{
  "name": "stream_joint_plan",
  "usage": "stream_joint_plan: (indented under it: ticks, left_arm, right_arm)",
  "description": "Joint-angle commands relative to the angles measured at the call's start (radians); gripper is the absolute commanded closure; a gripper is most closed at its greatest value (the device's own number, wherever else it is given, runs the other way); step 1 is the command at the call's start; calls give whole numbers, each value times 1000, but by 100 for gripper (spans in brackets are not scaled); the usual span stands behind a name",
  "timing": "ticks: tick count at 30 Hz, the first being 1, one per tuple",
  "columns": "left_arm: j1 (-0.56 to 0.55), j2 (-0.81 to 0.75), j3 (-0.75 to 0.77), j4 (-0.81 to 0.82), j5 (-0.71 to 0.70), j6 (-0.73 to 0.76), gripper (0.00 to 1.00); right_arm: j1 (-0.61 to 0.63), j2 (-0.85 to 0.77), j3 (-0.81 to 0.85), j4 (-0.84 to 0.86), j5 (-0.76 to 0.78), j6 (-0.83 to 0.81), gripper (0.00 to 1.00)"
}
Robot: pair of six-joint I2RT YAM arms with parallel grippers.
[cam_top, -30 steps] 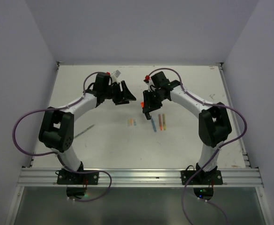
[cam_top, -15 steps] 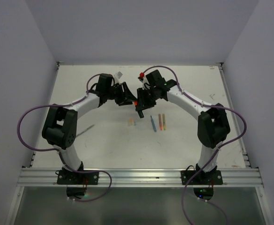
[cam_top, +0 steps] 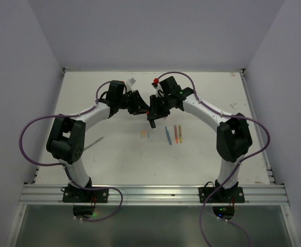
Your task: Open the pen caps
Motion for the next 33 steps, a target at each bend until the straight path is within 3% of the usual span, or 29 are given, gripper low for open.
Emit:
stream_joint_plan:
  ticks: [1, 5, 12, 21, 27, 31, 33]
  left_arm:
    - [-19, -16, -13, 22, 49, -35, 68]
    - [-17, -25, -20, 20, 46, -35, 65]
    - [-19, -31, -28, 20, 40, -38, 74]
    - [-17, -21, -7, 22, 30, -46, 62]
    - [-17, -22, -14, 57, 37, -52, 76]
    - [-17, -24, -23, 82, 38, -77, 100]
    - [-17, -31, -20, 79, 8, -84, 100]
  right_arm:
    - [5, 8, 21, 95, 6, 35, 100]
    - [5, 0, 4, 109, 11, 43, 100]
    - [7, -21, -31, 114, 4, 45, 100]
    - [19, -35, -59, 120, -6, 48, 100]
    - [24, -20, -39, 119, -12, 49, 100]
    - [34, -15, -27, 108, -11, 49, 100]
    - [42, -14, -20, 73, 10, 32, 100]
